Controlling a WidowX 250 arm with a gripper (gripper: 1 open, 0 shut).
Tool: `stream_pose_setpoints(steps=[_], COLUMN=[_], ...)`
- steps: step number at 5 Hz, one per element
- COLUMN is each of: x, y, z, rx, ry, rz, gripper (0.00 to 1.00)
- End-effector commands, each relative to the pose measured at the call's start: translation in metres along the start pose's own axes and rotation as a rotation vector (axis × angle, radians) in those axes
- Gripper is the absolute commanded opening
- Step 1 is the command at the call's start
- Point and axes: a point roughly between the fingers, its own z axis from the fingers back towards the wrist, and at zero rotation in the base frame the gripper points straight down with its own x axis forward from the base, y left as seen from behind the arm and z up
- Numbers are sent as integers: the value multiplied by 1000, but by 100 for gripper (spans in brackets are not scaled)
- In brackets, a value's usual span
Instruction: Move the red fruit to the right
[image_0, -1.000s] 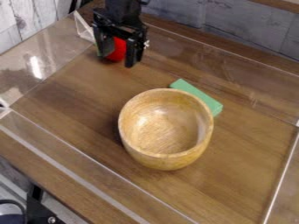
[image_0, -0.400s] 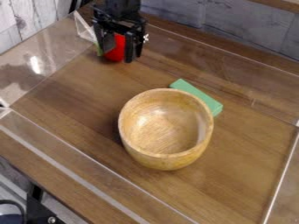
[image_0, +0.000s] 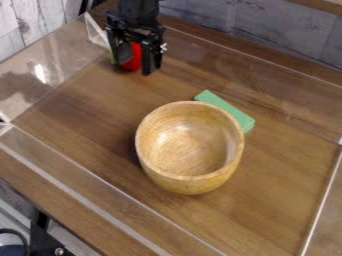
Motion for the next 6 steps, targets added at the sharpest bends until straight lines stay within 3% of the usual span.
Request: stream_pose_setpoints(steps=[1,2,6], x=[10,10,9], y=[9,10,10], z=[11,9,13], rx=[19,10,-20], ry=[-48,-45,-47], rz=[0,-1,6], gripper=[0,100,100])
